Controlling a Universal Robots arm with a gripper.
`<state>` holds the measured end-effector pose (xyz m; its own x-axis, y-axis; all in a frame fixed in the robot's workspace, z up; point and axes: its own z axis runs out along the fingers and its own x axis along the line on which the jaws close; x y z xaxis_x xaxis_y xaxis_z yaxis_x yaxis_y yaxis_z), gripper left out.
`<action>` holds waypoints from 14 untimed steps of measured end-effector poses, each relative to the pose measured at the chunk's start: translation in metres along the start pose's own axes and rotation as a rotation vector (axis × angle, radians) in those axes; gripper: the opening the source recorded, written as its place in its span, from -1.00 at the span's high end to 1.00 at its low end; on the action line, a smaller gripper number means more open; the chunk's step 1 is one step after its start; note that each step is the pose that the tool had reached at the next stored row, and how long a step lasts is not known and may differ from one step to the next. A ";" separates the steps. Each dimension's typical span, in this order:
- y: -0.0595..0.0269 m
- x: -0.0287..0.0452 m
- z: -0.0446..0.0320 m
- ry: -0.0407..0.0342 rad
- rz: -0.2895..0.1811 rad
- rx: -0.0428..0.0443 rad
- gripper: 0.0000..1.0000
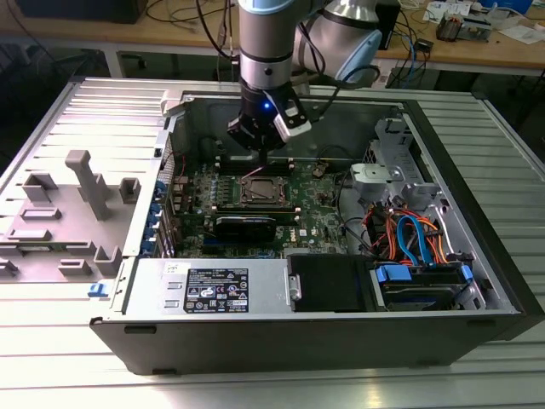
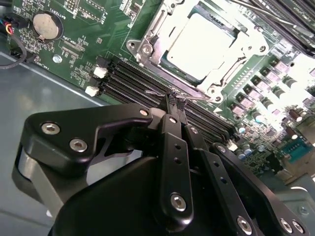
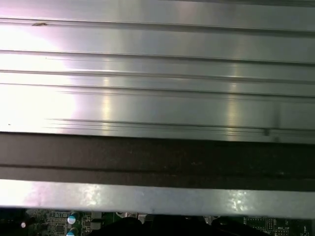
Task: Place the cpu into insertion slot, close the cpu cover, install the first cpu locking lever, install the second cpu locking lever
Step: 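Install the first cpu locking lever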
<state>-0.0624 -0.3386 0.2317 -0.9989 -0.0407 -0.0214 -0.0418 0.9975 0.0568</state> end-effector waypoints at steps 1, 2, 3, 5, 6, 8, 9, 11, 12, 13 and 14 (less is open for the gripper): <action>-0.0001 -0.0012 0.0018 0.0001 0.000 0.0002 0.79; -0.0003 -0.0027 0.0042 0.0001 0.000 0.0002 0.79; -0.0005 -0.0040 0.0059 0.0001 -0.001 0.0002 0.79; -0.0007 -0.0067 0.0081 0.0002 -0.001 0.0004 0.79; -0.0008 -0.0071 0.0086 0.0001 -0.001 0.0004 0.79; -0.0010 -0.0077 0.0093 0.0000 -0.001 0.0006 0.79; -0.0012 -0.0080 0.0096 0.0001 -0.001 0.0006 0.79; -0.0016 -0.0094 0.0103 0.0000 -0.001 0.0004 0.79; -0.0020 -0.0103 0.0107 -0.0001 -0.001 0.0004 0.79; -0.0021 -0.0114 0.0111 0.0000 -0.001 0.0004 0.79; -0.0024 -0.0129 0.0115 -0.0001 -0.001 0.0004 0.79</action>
<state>-0.0493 -0.3398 0.2203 -0.9989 -0.0417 -0.0215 -0.0429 0.9975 0.0563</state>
